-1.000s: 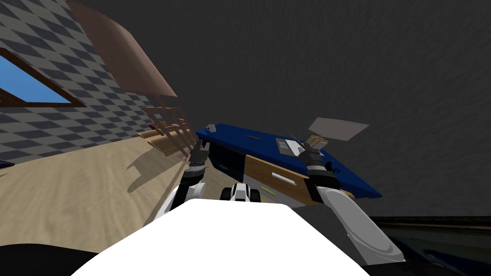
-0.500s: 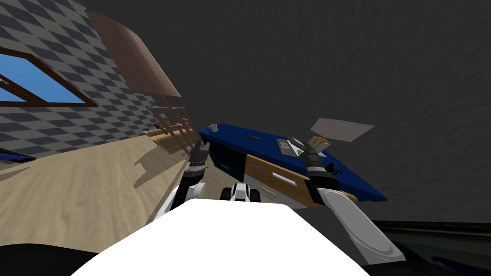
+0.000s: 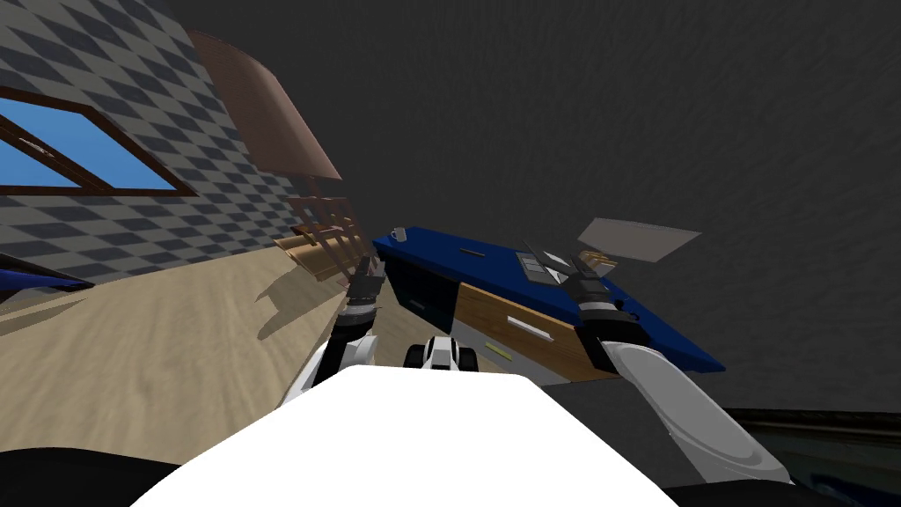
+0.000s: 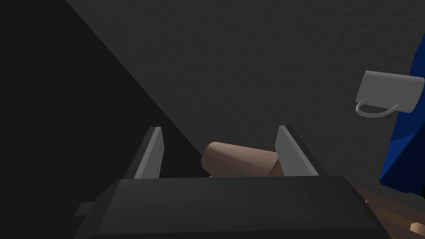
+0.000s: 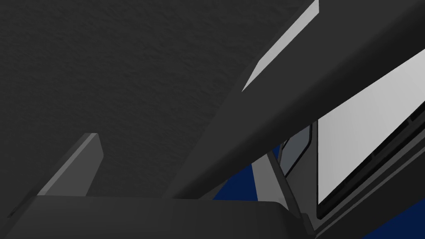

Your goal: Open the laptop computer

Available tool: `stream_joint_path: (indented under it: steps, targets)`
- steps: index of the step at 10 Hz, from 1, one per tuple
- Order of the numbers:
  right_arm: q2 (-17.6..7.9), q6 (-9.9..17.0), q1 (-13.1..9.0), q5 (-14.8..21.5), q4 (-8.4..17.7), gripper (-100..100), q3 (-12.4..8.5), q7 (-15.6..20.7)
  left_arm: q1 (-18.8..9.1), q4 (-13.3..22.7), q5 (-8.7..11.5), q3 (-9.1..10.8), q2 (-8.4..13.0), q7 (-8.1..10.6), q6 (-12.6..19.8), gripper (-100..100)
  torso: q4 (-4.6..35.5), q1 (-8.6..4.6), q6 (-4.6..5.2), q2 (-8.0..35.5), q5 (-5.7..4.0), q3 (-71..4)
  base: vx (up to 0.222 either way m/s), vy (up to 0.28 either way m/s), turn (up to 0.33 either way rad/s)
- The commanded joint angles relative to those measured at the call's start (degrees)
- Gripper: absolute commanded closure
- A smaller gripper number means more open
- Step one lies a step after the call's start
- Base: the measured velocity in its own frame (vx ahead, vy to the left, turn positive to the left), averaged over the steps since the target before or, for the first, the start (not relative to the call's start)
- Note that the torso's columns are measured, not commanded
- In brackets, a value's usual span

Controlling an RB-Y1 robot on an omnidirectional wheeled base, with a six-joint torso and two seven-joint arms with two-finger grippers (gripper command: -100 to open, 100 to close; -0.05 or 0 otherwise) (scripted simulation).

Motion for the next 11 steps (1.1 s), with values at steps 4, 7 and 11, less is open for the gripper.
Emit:
stream_joint_path:
  steps: [4, 7, 11]
  targets:
    - [-3.52, -1.75, -0.1, -3.95, 2.5, -100, -5.19, -1.64, 0.0, 0.0, 0.0, 0.0, 0.0, 0.0, 0.0, 0, 0.02, 0.11, 0.0, 0.04, 0.06, 0.02, -0.013, 0.049, 0.026]
    - [-4.77, -1.6, 0.3, -5.56, 3.03, 0, -5.84, -1.51, 0.0, 0.0, 0.0, 0.01, 0.0, 0.0, 0.0, 0, 0.0, 0.04, 0.02, 0.01, 0.01, 0.02, -0.005, 0.016, 0.016]
    - [-4.65, -1.79, 0.49, -5.56, 3.19, 0, -5.56, -1.54, 0.0, 0.0, 0.0, 0.01, 0.01, 0.0, 0.0, 0, 0.02, 0.12, 0.01, 0.04, 0.06, 0.02, 0.0, 0.0, 0.0]
